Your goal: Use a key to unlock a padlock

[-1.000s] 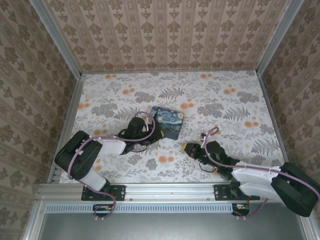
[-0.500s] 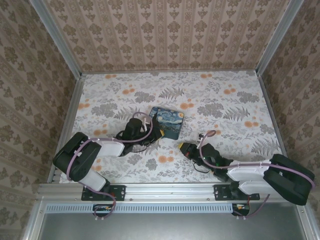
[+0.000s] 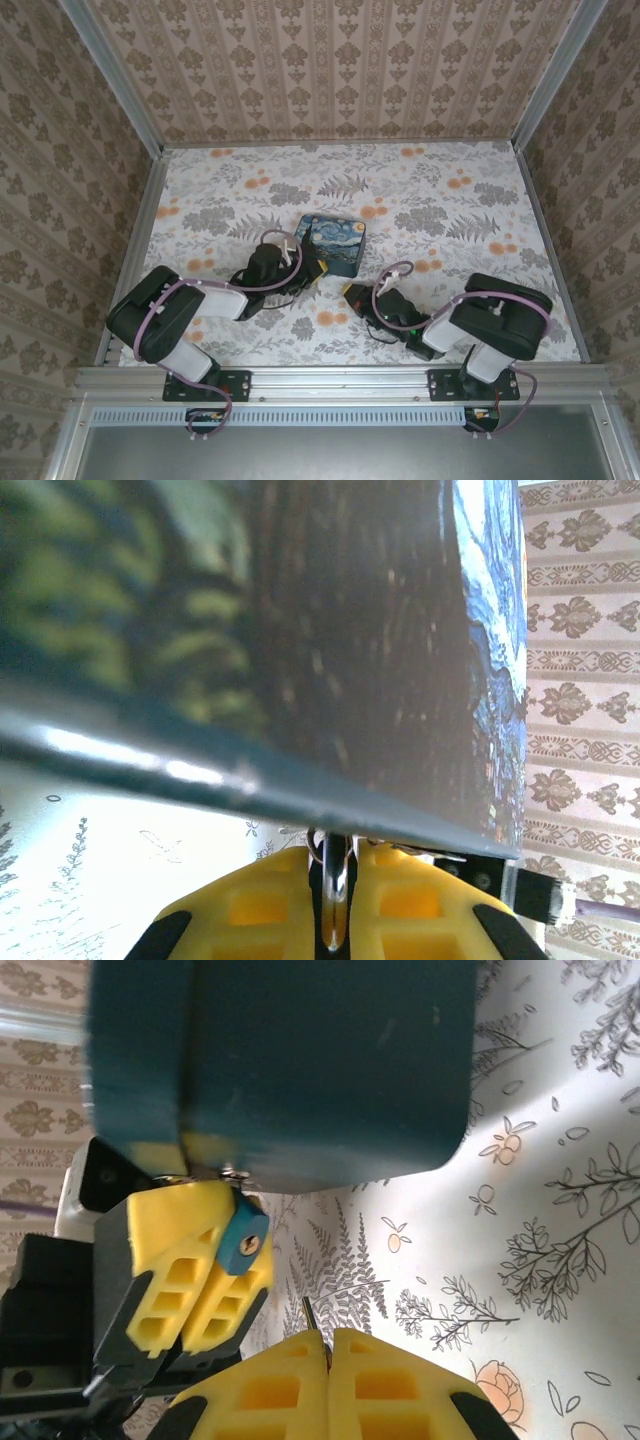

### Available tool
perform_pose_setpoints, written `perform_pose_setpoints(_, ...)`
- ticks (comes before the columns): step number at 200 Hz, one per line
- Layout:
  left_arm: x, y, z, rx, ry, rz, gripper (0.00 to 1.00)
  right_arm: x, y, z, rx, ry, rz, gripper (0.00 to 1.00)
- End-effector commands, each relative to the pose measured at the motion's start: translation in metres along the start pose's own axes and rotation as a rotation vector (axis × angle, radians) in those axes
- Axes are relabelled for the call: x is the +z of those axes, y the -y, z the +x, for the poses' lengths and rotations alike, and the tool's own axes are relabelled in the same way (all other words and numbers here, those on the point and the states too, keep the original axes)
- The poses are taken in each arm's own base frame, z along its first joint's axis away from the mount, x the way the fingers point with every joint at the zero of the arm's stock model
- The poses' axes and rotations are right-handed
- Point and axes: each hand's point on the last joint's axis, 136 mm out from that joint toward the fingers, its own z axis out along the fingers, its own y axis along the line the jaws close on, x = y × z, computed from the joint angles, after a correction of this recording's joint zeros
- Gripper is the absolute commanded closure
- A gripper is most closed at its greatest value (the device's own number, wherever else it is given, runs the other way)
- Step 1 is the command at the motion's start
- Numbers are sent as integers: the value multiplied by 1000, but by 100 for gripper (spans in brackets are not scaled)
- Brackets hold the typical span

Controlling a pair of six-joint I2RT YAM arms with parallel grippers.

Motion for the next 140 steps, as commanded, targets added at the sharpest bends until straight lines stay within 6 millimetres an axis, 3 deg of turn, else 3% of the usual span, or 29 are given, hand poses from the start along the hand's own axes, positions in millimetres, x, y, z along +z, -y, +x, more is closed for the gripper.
perform_pose_setpoints(1,-3,18,-4,2,37,68,100,7,-25,-6,87,52,-104,100)
perform_pose_setpoints(52,-2,15,-2,7,39,58,100,9,-31,-5,67,57,-114,100)
perform_pose_setpoints(140,3,17,0,0,36,72,100,18,-24,-3,79,49,-94,100)
